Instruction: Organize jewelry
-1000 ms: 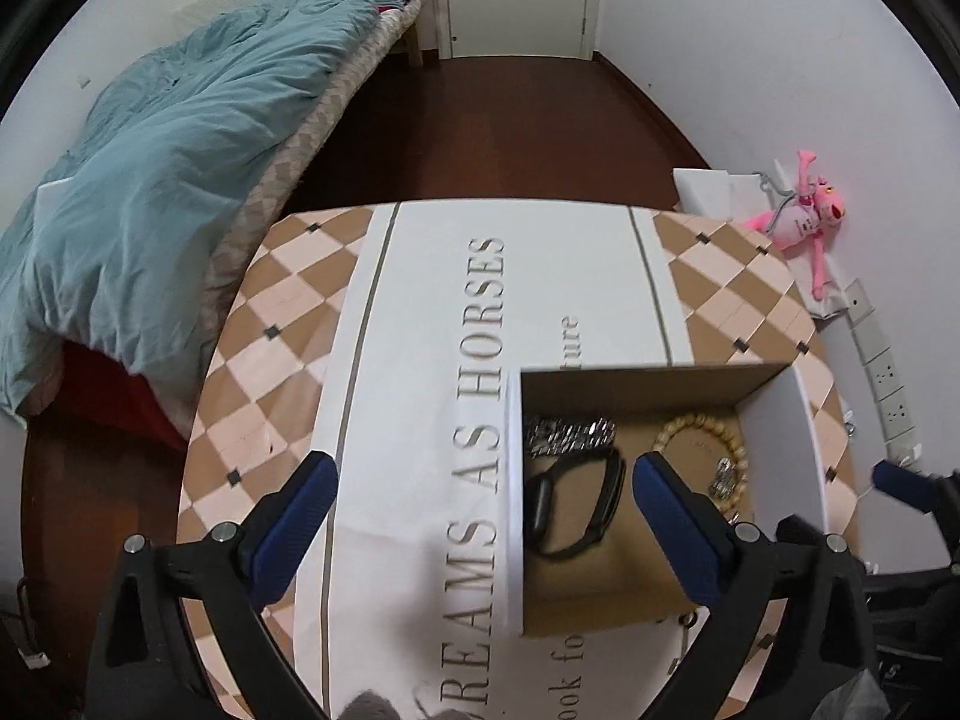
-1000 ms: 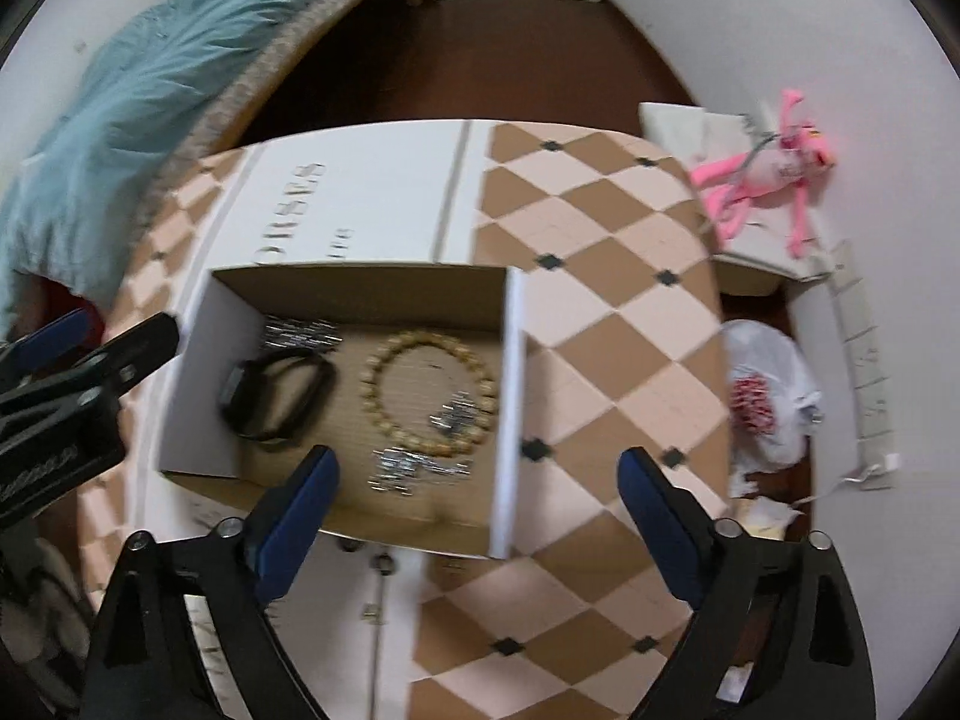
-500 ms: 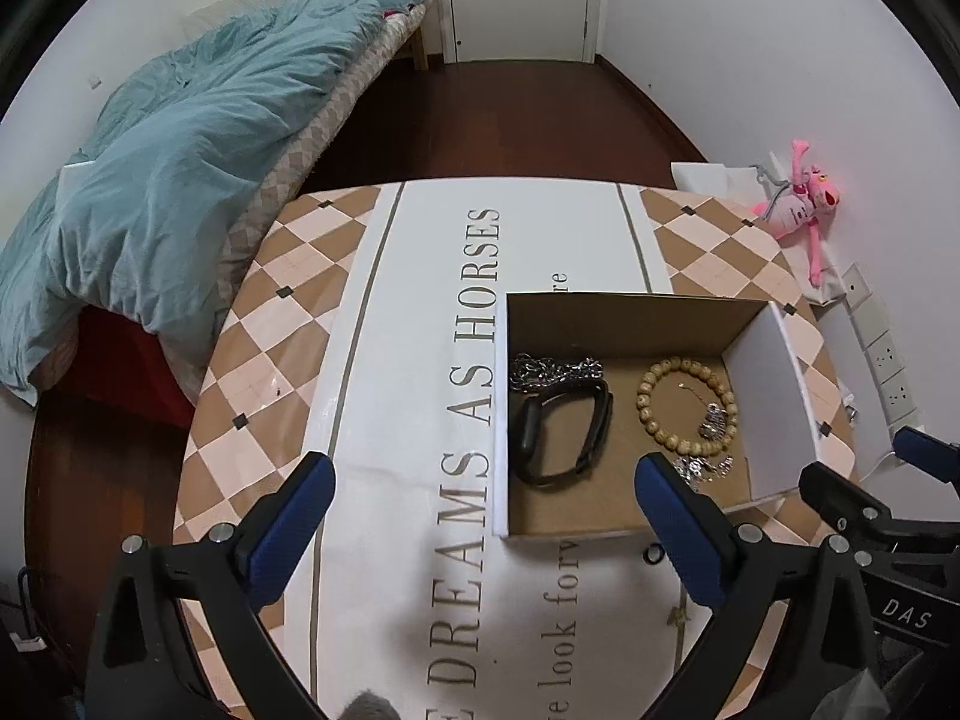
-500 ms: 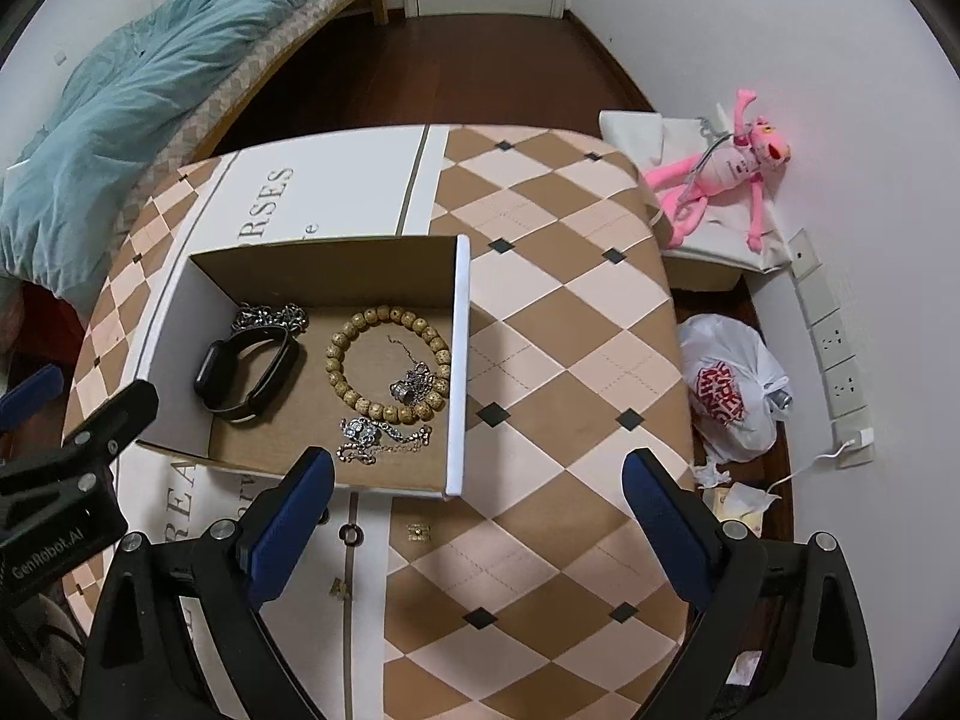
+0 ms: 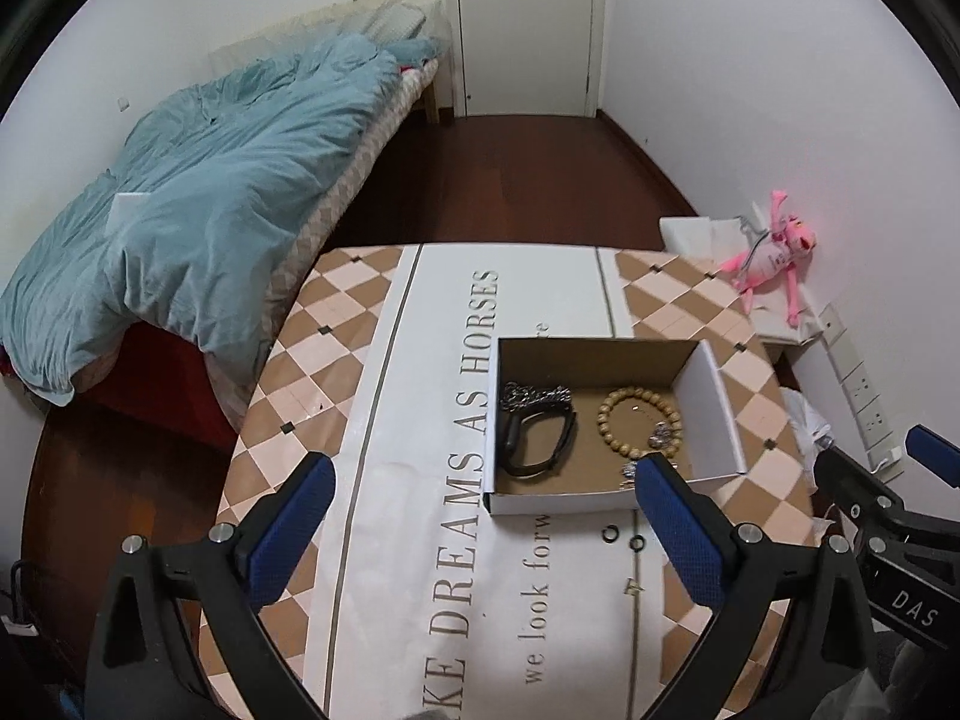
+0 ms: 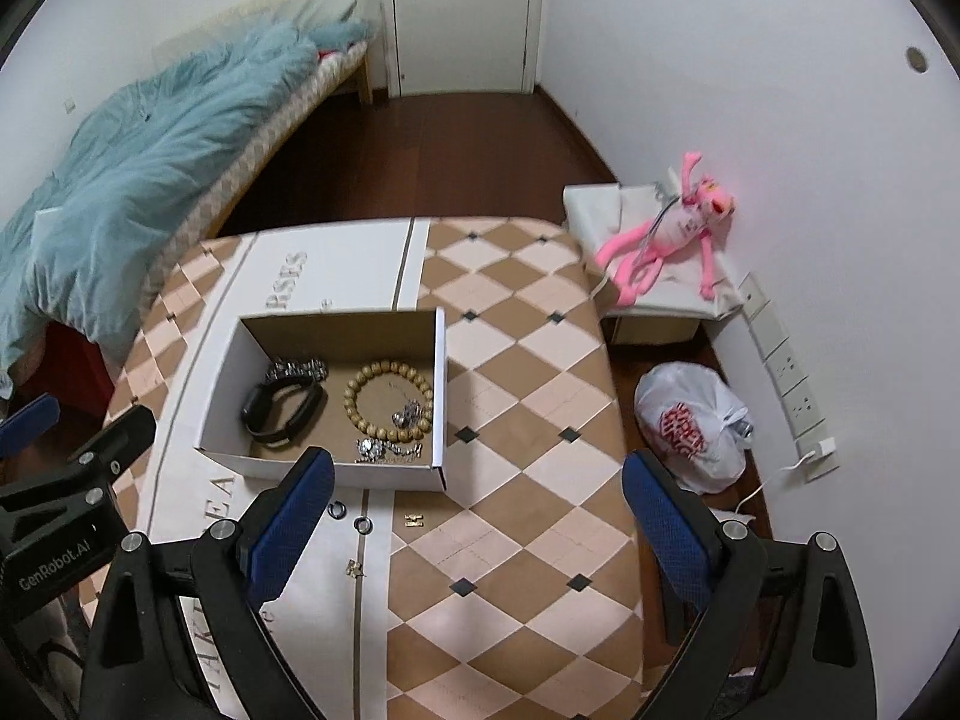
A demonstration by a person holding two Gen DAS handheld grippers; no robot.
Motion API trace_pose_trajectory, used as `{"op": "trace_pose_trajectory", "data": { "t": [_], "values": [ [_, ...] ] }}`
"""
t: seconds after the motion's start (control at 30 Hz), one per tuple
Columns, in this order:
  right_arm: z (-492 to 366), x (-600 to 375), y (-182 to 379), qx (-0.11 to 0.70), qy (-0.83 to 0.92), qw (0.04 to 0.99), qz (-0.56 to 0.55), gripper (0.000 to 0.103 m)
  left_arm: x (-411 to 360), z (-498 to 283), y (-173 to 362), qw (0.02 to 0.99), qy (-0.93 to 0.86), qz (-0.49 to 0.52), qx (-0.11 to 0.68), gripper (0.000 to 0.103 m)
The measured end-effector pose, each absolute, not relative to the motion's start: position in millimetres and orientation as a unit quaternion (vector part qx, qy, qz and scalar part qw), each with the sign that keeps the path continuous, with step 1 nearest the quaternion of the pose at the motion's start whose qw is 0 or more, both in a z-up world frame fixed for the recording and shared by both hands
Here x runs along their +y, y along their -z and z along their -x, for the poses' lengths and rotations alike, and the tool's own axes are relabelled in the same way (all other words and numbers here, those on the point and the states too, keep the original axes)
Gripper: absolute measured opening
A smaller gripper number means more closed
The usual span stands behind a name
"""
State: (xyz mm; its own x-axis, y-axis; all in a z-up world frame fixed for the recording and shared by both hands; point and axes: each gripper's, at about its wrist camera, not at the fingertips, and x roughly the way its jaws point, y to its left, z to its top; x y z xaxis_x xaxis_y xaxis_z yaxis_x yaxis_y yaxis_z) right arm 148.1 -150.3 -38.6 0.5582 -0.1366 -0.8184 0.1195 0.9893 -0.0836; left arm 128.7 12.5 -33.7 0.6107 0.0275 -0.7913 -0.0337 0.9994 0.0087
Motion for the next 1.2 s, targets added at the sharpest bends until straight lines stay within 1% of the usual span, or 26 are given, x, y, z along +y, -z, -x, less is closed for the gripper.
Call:
{"op": "trace_pose_trajectory", "data": {
  "t": [0.23,0.4,0.47,0.57,0.67,0.7,0.73,0.77,0.8,0.83,0.87,0.93,1.0,1.1,1.13,1.2],
  "values": [
    [-127,-147,10,0.438,0.067,0.896,0.002,0.098,9,-108,10,0.908,-0.010,0.004,0.418,0.102],
    [-117,-148,5,0.432,0.064,0.900,-0.012,0.098,9,-100,6,0.912,-0.035,-0.012,0.409,0.102],
    [-117,-150,11,0.436,0.062,0.898,-0.016,0.098,9,-100,13,0.911,-0.043,-0.020,0.409,0.102],
    [-118,-155,33,0.458,0.062,0.887,-0.025,0.098,10,-100,33,0.904,-0.052,-0.021,0.424,0.102],
    [-124,-164,72,0.489,0.050,0.870,-0.051,0.098,13,-102,62,0.896,-0.066,-0.025,0.439,0.102],
    [-127,-166,86,0.497,0.043,0.865,-0.060,0.096,14,-103,73,0.891,-0.070,-0.027,0.448,0.102],
    [-130,-168,102,0.505,0.035,0.859,-0.069,0.087,15,-104,85,0.886,-0.074,-0.027,0.457,0.102],
    [-132,-168,113,0.512,0.030,0.856,-0.072,0.083,16,-105,93,0.883,-0.077,-0.028,0.462,0.102],
    [-136,-168,129,0.522,0.024,0.849,-0.077,0.075,16,-106,104,0.878,-0.082,-0.030,0.471,0.102],
    [-140,-168,144,0.529,0.017,0.845,-0.081,0.070,18,-107,113,0.873,-0.086,-0.032,0.479,0.102],
    [-142,-168,153,0.532,0.013,0.843,-0.083,0.067,18,-109,123,0.868,-0.091,-0.034,0.487,0.102],
    [-149,-163,175,0.538,0.004,0.839,-0.081,0.058,20,-112,140,0.859,-0.097,-0.036,0.502,0.102],
    [-153,-157,188,0.538,-0.002,0.840,-0.073,0.051,22,-114,152,0.853,-0.103,-0.037,0.510,0.102],
    [-158,-149,200,0.533,-0.010,0.844,-0.059,0.048,24,-118,162,0.847,-0.108,-0.037,0.520,0.102],
    [-161,-146,202,0.533,-0.010,0.845,-0.053,0.044,23,-119,164,0.845,-0.107,-0.037,0.522,0.102],
    [-163,-140,205,0.527,-0.011,0.849,-0.036,0.039,22,-120,166,0.844,-0.106,-0.039,0.524,0.102]
  ]
}}
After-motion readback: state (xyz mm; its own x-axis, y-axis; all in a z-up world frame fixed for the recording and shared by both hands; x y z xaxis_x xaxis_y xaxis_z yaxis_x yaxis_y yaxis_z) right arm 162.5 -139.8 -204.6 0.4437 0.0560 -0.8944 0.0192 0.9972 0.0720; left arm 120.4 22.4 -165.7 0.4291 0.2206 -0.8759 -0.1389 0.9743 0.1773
